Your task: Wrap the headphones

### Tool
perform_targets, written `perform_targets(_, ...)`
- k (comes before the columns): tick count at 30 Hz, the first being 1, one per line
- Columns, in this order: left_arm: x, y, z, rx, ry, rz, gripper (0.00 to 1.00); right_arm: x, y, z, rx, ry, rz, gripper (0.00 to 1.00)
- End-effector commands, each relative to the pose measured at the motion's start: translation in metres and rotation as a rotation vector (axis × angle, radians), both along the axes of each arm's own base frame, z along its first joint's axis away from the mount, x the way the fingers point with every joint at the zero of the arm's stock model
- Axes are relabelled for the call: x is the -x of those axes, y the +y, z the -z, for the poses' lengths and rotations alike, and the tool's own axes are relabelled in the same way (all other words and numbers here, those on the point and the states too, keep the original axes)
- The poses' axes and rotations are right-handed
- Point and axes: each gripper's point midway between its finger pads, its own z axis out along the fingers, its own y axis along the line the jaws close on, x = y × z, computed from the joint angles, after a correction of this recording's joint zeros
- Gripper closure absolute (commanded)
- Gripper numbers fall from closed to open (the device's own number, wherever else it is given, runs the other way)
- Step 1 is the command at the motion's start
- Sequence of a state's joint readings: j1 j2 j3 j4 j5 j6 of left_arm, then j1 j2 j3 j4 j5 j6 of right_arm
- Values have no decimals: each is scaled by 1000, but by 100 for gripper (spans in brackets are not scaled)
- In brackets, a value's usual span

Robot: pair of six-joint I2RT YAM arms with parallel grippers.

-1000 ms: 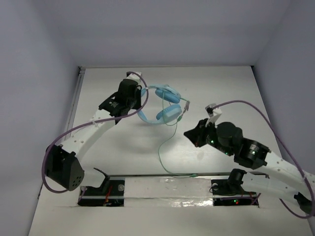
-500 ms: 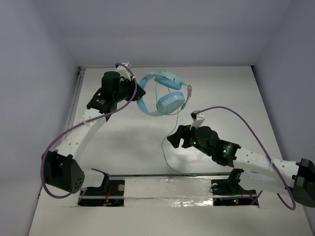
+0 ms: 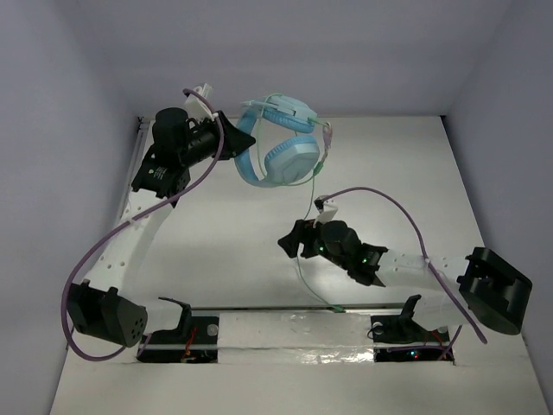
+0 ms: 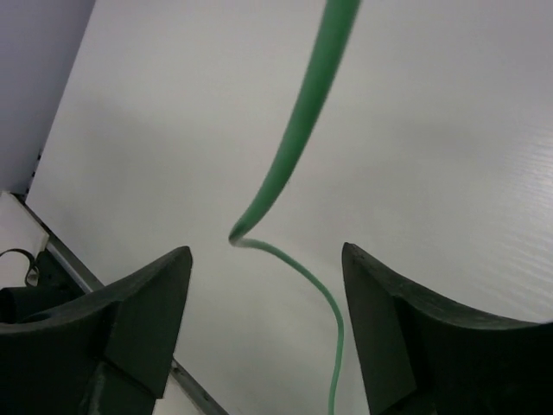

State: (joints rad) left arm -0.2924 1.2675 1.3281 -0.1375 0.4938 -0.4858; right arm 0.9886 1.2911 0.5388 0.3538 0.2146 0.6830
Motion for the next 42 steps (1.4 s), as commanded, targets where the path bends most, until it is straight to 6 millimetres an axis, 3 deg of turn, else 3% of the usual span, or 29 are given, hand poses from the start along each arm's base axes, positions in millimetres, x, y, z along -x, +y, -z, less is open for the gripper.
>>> perform_targets(1,16,-7,-44,146,-66,78,100,-14,11,-28,-81,-114,5,27)
perform_targets(4,13,0,-54,176,-83,79,100,-12,12,-21,-83,-106,-9,36)
perform_targets(10,14,8,-73,215,-103,84,100,-4,9,14,-43,-49,-25,33)
perform_targets(15,7,18,-91,188,-145,48,100,12,11,24,-66,3,-86,34)
perform_targets(22,-6,25,-82,185,-118,9,100,33,6,49,-53,110,-115,44)
perform_targets(24,-9,26,-83,209,-116,8,100,39,10,55,-55,138,-132,55)
perform_targets(25,-10,26,-83,219,-108,7,100,40,9,58,-51,149,-127,78)
perform_targets(28,-17,32,-81,271,-86,-19,100,52,15,64,-16,182,-158,100)
perform_targets(33,-47,60,-71,347,-60,-196,100,82,33,50,101,168,-247,100)
perform_targets(34,-55,70,-66,331,-64,-251,100,98,36,46,158,172,-286,100)
perform_targets(36,-71,93,-50,297,-57,-404,100,107,35,26,185,137,-297,100)
perform_targets(37,-76,101,-45,275,-64,-456,100,116,23,30,256,156,-302,100)
perform_targets(38,-83,118,-37,223,-78,-547,100,126,30,10,240,134,-321,100)
perform_targets(40,-89,131,-22,168,-72,-620,100,134,20,-10,258,121,-324,100)
perform_targets(42,-94,150,-5,95,-73,-712,100,143,25,-38,234,103,-355,100)
